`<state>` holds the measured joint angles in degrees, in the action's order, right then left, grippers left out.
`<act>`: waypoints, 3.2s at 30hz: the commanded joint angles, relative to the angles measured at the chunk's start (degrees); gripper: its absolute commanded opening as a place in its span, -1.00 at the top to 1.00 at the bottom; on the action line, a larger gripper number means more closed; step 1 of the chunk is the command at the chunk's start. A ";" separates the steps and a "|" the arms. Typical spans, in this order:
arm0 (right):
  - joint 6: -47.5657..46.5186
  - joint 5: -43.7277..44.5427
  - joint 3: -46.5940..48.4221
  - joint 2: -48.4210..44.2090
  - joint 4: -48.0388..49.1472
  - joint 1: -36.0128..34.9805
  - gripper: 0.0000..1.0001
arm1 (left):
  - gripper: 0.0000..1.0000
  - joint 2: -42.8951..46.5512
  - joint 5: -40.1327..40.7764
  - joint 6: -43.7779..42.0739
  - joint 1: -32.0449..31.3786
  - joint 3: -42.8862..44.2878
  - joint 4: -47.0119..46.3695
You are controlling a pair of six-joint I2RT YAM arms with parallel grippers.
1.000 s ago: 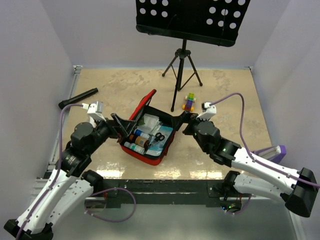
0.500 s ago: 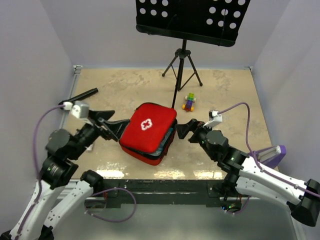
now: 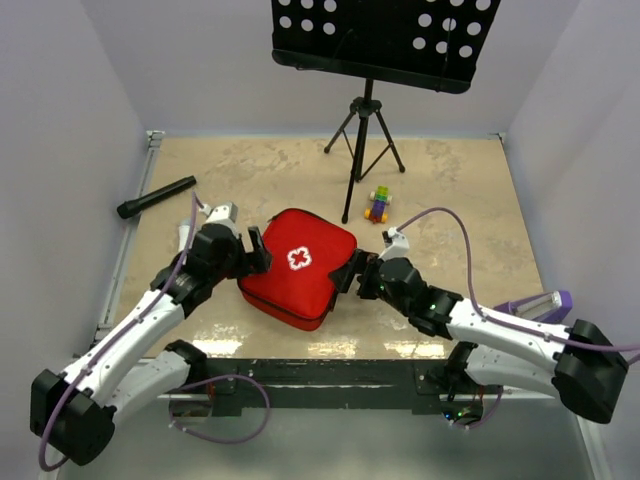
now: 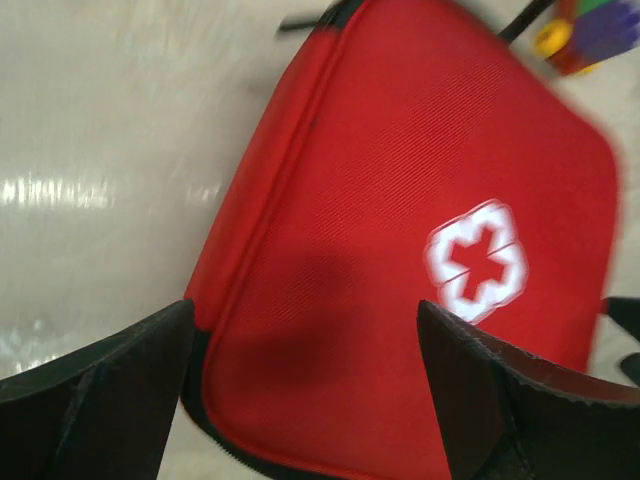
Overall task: Organize the medicine kit
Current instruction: Close the medicine box at the center of the board, then adjust the medicine box at the center of the board.
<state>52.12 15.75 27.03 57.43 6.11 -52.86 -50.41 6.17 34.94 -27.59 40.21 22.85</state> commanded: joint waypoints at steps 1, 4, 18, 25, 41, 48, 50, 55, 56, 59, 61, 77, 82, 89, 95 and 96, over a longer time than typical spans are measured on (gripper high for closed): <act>2.91 -4.67 -0.14 4.96 8.82 0.30 -0.97 | -1.00 -1.77 3.05 3.64 0.61 -2.67 -2.37; 0.45 -7.73 1.53 10.58 12.07 2.84 -0.97 | -1.00 -6.53 0.26 5.05 1.49 -5.39 -6.74; -23.45 -15.66 30.61 35.63 8.49 9.71 -0.78 | -0.51 5.04 -29.72 10.31 1.67 -25.69 -31.73; -31.01 -21.71 45.72 45.74 4.54 9.01 -0.78 | -0.45 21.03 -25.79 12.61 1.23 -24.66 -16.11; -19.78 13.97 32.24 18.36 -7.34 8.12 -0.97 | -0.77 25.28 4.79 14.38 1.32 -9.45 6.24; -8.02 -10.54 12.74 6.49 1.69 6.81 -0.84 | -0.92 10.80 16.67 8.93 1.84 -0.23 0.80; -4.32 -11.88 7.80 4.02 4.95 5.58 -0.84 | -1.00 6.32 17.12 7.26 2.80 1.01 -1.74; -2.02 -13.81 3.74 4.71 7.50 4.87 -0.88 | -1.00 -2.48 10.89 4.88 7.02 0.49 -7.28; -1.76 -13.99 3.30 5.14 8.73 4.87 -0.89 | -1.00 -3.80 9.66 4.44 7.72 -0.03 -8.34; -1.23 -15.56 1.81 7.42 15.83 4.96 -0.92 | -1.00 -6.97 6.41 4.44 10.36 -1.96 -11.06; -1.67 -15.57 1.97 11.02 19.37 5.22 -0.92 | -1.00 -8.38 2.98 4.96 11.86 -3.98 -13.52; -12.82 -15.93 22.44 30.81 9.64 11.82 -0.82 | -0.18 -2.51 -20.32 7.42 12.21 -20.60 -23.91; -16.60 -5.76 25.88 27.05 1.91 10.07 -0.82 | -0.25 6.72 -14.71 7.43 12.21 -19.12 -15.58; -15.39 17.81 28.44 21.41 -14.10 -6.89 -0.86 | -0.50 13.06 -4.78 6.11 12.21 -8.23 -3.00; -9.41 18.71 24.48 20.00 -15.34 -11.30 -0.84 | -0.51 11.57 -14.32 9.26 12.13 -8.91 -8.77; -9.06 18.44 24.39 20.44 -15.42 -11.56 -0.82 | -0.50 10.96 -16.78 10.05 12.13 -9.70 -10.96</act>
<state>39.00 29.30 53.17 77.58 -5.61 -64.18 -37.91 -2.59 41.85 -15.18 31.48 16.29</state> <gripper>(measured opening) 0.926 0.759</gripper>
